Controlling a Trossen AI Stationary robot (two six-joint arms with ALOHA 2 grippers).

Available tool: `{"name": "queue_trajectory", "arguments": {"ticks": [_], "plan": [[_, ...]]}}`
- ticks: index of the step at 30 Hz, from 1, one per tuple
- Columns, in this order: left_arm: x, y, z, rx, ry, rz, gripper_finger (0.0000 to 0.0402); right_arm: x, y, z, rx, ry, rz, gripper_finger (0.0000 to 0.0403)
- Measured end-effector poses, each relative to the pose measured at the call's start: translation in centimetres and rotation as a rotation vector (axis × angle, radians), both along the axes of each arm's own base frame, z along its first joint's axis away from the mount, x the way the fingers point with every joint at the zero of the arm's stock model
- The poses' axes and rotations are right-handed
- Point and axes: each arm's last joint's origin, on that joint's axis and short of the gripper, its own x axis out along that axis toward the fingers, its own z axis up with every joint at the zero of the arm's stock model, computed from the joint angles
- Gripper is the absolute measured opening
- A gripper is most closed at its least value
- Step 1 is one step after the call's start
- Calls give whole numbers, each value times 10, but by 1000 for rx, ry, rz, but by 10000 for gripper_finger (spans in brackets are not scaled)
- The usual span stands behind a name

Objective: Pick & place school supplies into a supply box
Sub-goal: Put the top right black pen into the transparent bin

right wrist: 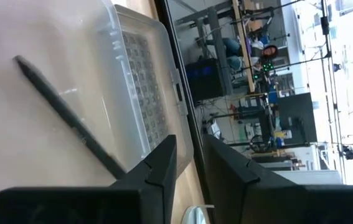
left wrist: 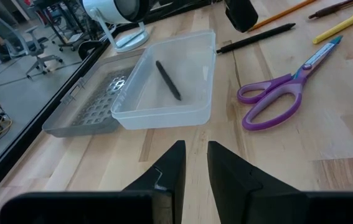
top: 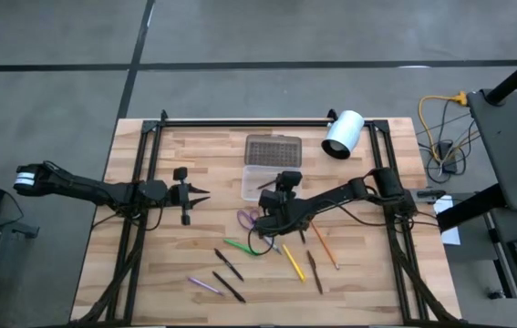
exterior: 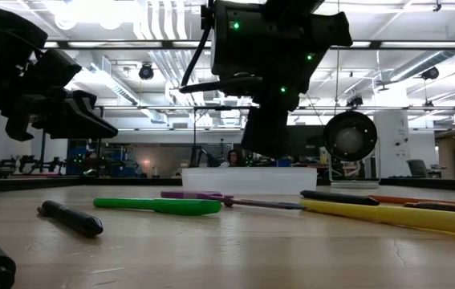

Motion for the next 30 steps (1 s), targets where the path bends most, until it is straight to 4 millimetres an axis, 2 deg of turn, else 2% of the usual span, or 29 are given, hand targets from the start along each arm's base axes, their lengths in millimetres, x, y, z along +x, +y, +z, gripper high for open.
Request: {"name": "queue_trajectory", "arguments": {"ticks": [9,15,22,30], "plan": [[0,0,0,0,0,0,52,-1,2,1,-4,30,16,66],[0,0,0,0,0,0,52,-2,11,1,1,33,41,68],[0,0,0,0,0,0,52,-7,35,0,-30,170,156,74],[0,0,0,0,0,0,52,-16,70,0,-60,243,278,64]]}}
